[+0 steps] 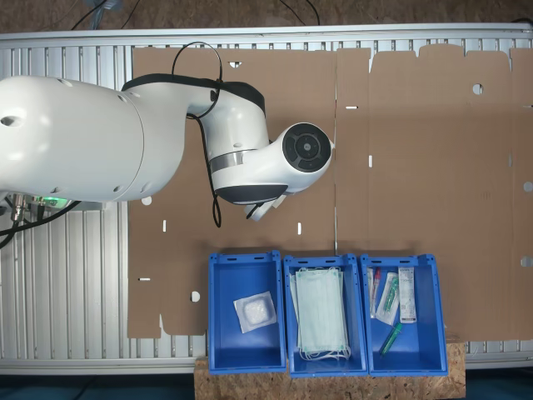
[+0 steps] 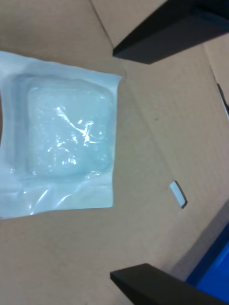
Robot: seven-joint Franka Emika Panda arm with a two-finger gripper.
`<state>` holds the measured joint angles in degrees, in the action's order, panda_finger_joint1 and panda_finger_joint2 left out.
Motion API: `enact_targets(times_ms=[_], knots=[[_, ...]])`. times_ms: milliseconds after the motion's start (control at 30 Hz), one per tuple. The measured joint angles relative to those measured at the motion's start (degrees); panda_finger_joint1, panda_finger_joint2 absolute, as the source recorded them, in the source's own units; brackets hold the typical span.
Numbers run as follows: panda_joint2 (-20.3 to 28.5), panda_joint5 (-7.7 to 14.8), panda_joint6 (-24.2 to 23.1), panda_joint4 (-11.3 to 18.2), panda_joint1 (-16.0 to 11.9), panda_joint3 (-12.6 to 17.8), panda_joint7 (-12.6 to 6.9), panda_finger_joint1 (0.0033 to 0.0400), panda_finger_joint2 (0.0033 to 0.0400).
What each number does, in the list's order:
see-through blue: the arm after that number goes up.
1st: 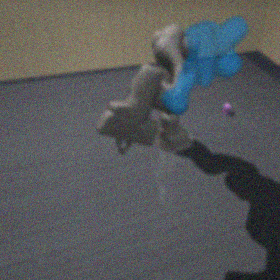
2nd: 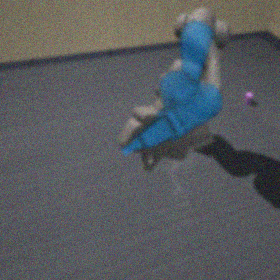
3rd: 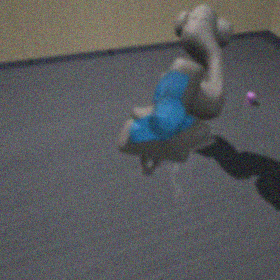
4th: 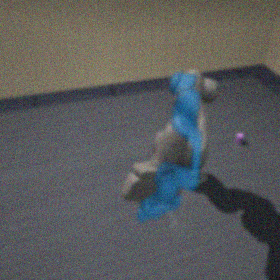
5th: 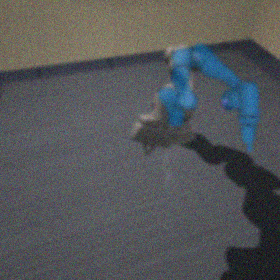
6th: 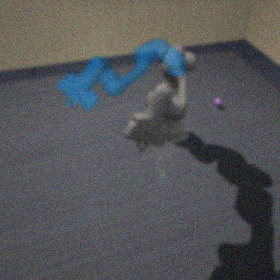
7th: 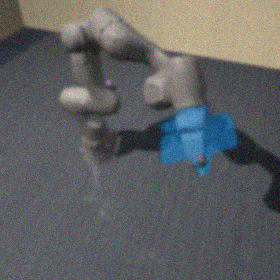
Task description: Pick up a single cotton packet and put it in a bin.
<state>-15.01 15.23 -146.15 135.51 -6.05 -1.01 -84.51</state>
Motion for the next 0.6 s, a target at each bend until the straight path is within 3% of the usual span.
enact_targets(times_ms=[267,600], knots=[[-2.86,-0.40,-1.57,0.07,0.00,-0.16,-3.82,0.0400,0.0400],[-4.60,-0.54,-2.74,0.02,-0.01,-0.39,-6.48,0.0400,0.0400]])
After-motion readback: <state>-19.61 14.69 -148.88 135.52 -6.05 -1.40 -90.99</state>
